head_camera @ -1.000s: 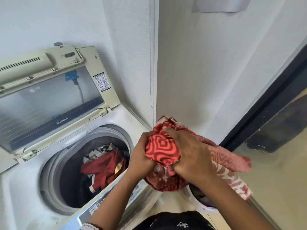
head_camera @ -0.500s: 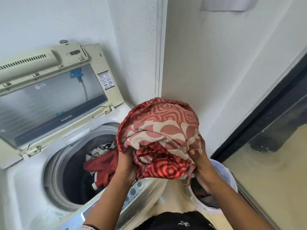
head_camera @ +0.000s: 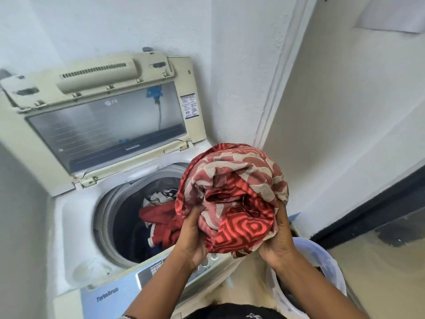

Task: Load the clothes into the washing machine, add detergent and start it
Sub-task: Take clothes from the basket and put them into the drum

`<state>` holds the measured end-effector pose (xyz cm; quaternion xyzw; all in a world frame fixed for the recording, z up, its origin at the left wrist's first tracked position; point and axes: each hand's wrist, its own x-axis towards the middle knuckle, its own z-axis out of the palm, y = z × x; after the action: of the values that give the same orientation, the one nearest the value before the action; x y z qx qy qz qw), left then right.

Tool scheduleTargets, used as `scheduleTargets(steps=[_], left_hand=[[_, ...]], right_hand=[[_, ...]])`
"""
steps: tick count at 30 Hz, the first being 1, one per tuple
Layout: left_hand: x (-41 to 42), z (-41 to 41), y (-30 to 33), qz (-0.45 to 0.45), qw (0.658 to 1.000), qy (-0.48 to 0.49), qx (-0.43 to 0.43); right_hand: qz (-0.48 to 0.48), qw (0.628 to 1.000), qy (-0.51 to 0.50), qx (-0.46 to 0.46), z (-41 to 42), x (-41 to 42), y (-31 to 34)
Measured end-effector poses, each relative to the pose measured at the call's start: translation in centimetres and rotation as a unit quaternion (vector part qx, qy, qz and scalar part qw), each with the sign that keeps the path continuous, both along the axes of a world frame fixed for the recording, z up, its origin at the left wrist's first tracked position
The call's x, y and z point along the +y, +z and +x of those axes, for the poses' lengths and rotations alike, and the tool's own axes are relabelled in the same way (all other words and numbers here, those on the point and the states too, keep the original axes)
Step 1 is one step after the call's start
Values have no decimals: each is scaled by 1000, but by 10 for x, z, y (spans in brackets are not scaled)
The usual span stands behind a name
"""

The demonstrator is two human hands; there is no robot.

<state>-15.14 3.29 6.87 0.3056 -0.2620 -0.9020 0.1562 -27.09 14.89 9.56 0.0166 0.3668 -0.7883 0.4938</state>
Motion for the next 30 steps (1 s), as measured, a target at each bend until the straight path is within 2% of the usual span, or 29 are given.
scheduleTargets(steps=[3, 5, 9, 12, 18, 21, 27, 30], left_hand=[[-18, 19, -3, -6, 999, 41, 1], [-36, 36, -9, -44, 994, 102, -6], [-74, 76, -12, -156, 966, 195, -58], [-95, 97, -27, -209, 944, 210, -143], [-114, 122, -78, -153, 933, 200, -257], [-113, 123, -84, -106, 945, 153, -269], [-107, 107, -90, -93, 934, 166, -301], [-103, 102, -92, -90, 933, 150, -313]], right_hand=[[-8, 998, 53, 44, 5, -23, 4], [17, 992, 98, 82, 5, -42, 8], [128, 949, 178, 226, 4, -85, -1], [165, 919, 246, 262, 12, -117, -21], [266, 869, 332, 253, 31, -169, -65], [271, 846, 371, 270, 38, -186, -80], [282, 802, 420, 317, 55, -190, -98], [284, 803, 401, 338, 51, -180, -98]])
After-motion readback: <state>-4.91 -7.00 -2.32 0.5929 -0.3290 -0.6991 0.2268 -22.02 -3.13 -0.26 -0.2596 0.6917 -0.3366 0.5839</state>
